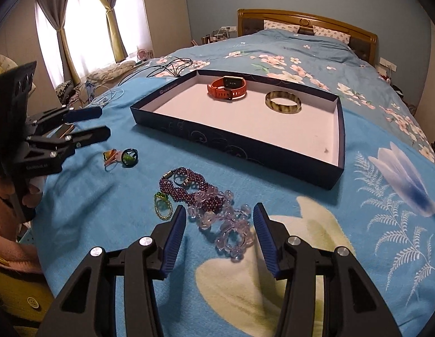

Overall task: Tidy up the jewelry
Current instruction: 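Grasp the clear crystal bracelet with the right tool while the left tool approaches the pink charm, then grasp the pink charm with the left tool while the right tool lifts the crystal bracelet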

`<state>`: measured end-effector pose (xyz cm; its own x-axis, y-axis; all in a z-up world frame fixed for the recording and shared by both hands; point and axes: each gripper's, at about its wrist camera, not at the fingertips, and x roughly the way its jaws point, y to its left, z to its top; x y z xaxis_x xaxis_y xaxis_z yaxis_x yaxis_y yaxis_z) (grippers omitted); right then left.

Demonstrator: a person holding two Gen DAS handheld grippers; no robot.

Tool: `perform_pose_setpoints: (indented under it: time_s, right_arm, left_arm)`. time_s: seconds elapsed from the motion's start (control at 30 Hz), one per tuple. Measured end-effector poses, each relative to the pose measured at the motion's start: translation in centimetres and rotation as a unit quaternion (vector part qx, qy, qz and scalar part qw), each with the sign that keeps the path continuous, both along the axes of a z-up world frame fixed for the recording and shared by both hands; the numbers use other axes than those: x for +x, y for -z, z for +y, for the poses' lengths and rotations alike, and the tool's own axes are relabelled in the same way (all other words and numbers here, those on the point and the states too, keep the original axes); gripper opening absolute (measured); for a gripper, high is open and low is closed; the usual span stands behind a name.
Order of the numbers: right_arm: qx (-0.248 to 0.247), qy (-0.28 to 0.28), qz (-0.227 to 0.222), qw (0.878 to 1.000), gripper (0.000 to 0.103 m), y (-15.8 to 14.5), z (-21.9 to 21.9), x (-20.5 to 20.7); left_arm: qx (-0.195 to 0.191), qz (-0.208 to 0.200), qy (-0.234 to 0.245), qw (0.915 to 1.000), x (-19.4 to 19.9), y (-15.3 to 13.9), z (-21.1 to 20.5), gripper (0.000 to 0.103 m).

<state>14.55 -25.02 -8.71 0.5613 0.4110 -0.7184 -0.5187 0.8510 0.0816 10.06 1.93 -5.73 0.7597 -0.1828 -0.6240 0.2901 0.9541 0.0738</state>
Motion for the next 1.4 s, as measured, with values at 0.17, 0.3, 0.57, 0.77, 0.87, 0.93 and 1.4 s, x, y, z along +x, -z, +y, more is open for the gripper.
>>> perform_pose_setpoints:
  time_s: [0.17,0.3,0.57,0.77,0.87,0.93,1.4]
  right_arm:
    - [-0.004,0.000,0.008,1.000,0.032,0.2,0.1,0.2]
    - [-0.004,0.002,0.014,1.000,0.007,0.3,-0.2,0.4]
    - [0.038,0.012,0.004,0.999,0.006,-1.2,-1.5,0.3]
    - [0.077,0.020,-0.016,0.997,0.006,-3.4,-2.3,0.0]
    - [0.092,0.021,-0.025,0.995,0.005,-4.3,-2.4,-0.1]
    - [0.097,0.023,-0.030,0.995,0.000,-4.7,-2.5,-0.2]
    - [0.065,0.047,-0.002,0.997,0.032,-2.4,-2.8,0.5]
  left_arm:
    - [-0.001,0.001,0.002,1.0000,-0.1,0.1,-0.2,0.071]
    - [-0.003,0.004,0.003,1.0000,-0.2,0.0,-0.1,0.073]
    - [0.000,0.006,0.010,0.9999,-0.5,-0.1,-0.2,0.073]
    - [0.007,0.006,0.022,0.9997,-0.9,0.1,-0.5,0.073]
    - [0.009,0.009,0.028,0.9995,-1.3,0.2,-0.7,0.072]
    - [0.012,0.013,0.033,0.9993,-1.5,0.4,-0.7,0.071]
    - [0.012,0.034,0.054,0.9979,-0.9,1.1,-1.3,0.059]
